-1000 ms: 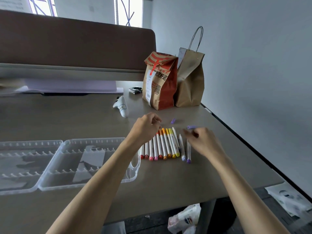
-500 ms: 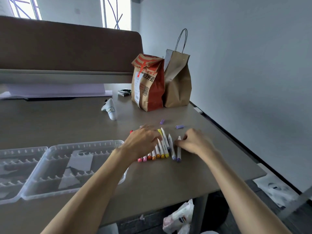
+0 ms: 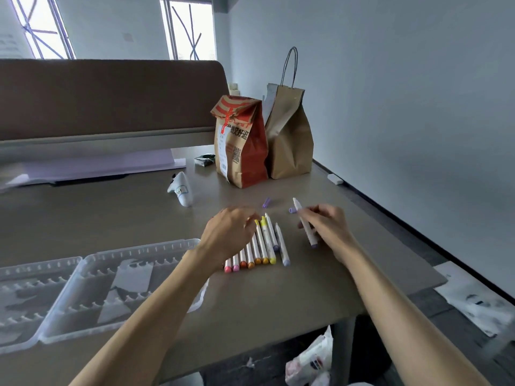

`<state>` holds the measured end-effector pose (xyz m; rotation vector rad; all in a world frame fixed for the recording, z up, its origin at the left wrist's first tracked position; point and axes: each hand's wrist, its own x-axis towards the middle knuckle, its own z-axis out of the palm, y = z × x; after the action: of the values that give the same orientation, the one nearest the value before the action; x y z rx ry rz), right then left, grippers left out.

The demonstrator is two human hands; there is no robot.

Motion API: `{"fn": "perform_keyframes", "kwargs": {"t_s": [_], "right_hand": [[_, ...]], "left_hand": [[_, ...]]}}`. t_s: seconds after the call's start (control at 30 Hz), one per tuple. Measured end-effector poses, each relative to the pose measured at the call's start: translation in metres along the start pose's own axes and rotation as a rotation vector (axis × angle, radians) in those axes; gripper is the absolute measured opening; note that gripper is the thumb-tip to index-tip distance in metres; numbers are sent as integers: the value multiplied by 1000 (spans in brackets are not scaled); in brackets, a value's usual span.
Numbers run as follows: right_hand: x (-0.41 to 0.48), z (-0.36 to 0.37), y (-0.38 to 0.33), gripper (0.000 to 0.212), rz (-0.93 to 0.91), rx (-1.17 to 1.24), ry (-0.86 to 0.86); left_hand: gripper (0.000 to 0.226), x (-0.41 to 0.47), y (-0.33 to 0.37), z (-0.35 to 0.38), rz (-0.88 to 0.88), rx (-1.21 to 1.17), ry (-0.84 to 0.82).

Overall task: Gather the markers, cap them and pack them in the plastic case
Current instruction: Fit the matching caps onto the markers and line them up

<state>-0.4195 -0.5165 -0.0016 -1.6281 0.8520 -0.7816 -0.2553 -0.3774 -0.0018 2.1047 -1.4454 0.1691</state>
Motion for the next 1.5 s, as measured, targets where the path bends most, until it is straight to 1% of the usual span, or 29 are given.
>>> {"fn": "perform_keyframes", "kwargs": {"t_s": [0.07,0.17,0.27,0.37,0.53,0.63,0.7,0.73,0.8,0.83,0.9,0.97,1.07,1.17,1.3,1.4,1.5], "right_hand": [[1,-2,4,19,-19,45,0],[4,-4,7,18,-51,105,-17],[5,-5,6,14,-44,109,-18],[6,-7,6,15,-44,137,-3],[9,-15,3,17,-33,210,26],[8,-18,3,22,-11,220,14],[6,-18,-1,31,6,217,-15],[5,-18,-3,31,18,235,-41],[4,-19,-4,19,48,336,-111],[3,-20,-5,15,67,396,-145],[2,-21,-5,15,94,491,-192],[1,-22,-4,21,95,510,-227],[0,-21,-4,25,88,489,-247],[-1,-20,-4,16,73,491,-236],[-5,-20,-7,16,29,466,-213],[-6,-18,-8,13,7,462,-214],[-7,-17,-4,11,-54,361,-215]], "left_hand": [[24,16,0,-1,-108,82,-44],[25,46,4,4,-172,193,-160],[28,77,9,20,-216,211,-192],[34,95,9,40,-248,259,-210],[32,105,4,48,-251,260,-206],[27,101,2,43,-263,154,-214],[19,94,4,36,-241,-22,-208],[14,89,8,31,-218,-142,-197],[10,74,17,18,-163,-367,-159],[13,64,22,11,-143,-457,-136],[17,46,30,-1,-136,-630,-125],[17,30,33,-9,-156,-769,-160],[18,19,29,-13,-187,-889,-199],[19,15,23,-12,-219,-966,-239],[18,12,18,-11,-235,-970,-251],[15,13,19,-9,-229,-910,-170],[15,14,22,-6,-152,-786,-88]]}}
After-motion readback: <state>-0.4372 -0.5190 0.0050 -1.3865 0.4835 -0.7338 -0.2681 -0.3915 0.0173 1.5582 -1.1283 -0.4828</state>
